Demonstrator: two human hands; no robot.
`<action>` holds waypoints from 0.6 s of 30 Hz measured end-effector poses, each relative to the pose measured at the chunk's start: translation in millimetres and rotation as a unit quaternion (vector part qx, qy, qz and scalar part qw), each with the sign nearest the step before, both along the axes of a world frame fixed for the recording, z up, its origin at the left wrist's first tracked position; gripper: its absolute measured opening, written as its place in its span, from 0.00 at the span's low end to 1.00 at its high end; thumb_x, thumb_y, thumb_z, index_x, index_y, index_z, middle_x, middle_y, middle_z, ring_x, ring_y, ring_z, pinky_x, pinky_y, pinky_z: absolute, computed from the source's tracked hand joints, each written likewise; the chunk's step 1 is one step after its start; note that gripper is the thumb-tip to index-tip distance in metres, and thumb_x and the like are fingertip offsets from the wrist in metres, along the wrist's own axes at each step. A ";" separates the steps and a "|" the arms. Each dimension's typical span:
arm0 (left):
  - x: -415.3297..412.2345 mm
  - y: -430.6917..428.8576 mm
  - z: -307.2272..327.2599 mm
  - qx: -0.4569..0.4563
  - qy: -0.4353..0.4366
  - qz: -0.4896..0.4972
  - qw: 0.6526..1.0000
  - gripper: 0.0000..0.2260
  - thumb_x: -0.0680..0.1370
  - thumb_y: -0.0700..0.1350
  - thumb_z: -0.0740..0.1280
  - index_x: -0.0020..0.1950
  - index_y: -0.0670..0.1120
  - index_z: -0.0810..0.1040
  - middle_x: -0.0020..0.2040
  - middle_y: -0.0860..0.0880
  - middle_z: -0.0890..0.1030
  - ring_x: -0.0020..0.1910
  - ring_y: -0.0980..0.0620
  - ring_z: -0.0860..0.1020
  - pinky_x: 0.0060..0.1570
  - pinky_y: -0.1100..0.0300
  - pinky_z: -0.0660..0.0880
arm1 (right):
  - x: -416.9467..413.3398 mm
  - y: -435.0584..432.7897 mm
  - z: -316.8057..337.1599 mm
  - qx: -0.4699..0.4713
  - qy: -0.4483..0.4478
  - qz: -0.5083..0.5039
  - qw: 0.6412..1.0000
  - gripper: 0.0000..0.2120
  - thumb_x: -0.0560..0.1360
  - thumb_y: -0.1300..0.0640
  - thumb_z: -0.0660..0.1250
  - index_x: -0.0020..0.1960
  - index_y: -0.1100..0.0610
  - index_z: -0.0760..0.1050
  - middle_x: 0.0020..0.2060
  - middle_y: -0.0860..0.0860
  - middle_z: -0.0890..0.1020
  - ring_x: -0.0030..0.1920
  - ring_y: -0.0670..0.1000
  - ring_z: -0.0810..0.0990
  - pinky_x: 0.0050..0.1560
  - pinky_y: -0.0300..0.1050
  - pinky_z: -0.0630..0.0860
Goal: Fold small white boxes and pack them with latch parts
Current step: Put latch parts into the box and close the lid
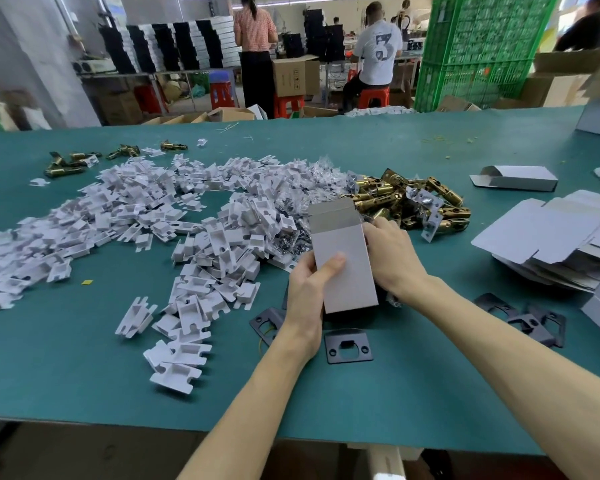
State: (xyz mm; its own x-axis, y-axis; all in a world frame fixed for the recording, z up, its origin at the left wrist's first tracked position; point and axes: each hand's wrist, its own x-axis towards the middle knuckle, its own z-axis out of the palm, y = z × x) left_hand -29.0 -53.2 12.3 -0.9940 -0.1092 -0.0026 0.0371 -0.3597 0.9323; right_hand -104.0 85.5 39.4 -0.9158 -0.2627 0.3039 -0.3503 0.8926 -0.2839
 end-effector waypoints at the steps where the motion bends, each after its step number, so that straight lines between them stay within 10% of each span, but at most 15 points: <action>1: 0.5 0.3 0.3 -0.006 0.001 -0.001 1.000 0.20 0.75 0.48 0.73 0.65 0.42 0.80 0.58 0.40 0.85 0.54 0.43 0.85 0.53 0.45 0.83 | 2.7 2.0 0.6 0.015 0.007 0.002 1.000 0.12 0.82 0.52 0.63 0.61 0.57 0.78 0.54 0.56 0.77 0.55 0.60 0.73 0.55 0.51 0.67; 7: 1.6 0.9 1.7 -0.026 -0.004 -0.003 1.000 0.21 0.74 0.50 0.74 0.65 0.43 0.79 0.57 0.42 0.86 0.54 0.44 0.85 0.50 0.49 0.84 | 12.3 11.4 15.2 -0.116 0.027 -0.033 0.992 0.11 0.81 0.60 0.63 0.55 0.59 0.84 0.50 0.56 0.86 0.52 0.59 0.81 0.58 0.56 0.75; 18: 4.6 5.2 0.9 -0.049 0.009 -0.014 0.999 0.23 0.72 0.49 0.75 0.65 0.43 0.79 0.58 0.43 0.86 0.55 0.43 0.85 0.53 0.48 0.83 | 25.7 31.9 44.7 -0.312 -0.012 -0.066 0.948 0.06 0.80 0.64 0.65 0.54 0.59 0.80 0.40 0.50 0.83 0.39 0.48 0.83 0.36 0.32 0.74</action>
State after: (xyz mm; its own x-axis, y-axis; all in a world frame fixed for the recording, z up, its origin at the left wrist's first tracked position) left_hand -24.5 -48.0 13.2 -0.9964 -0.0803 0.0254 0.0461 -0.2673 0.9625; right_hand -78.3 117.5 84.1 -0.9370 0.0785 0.3403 -0.2333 0.5843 -0.7773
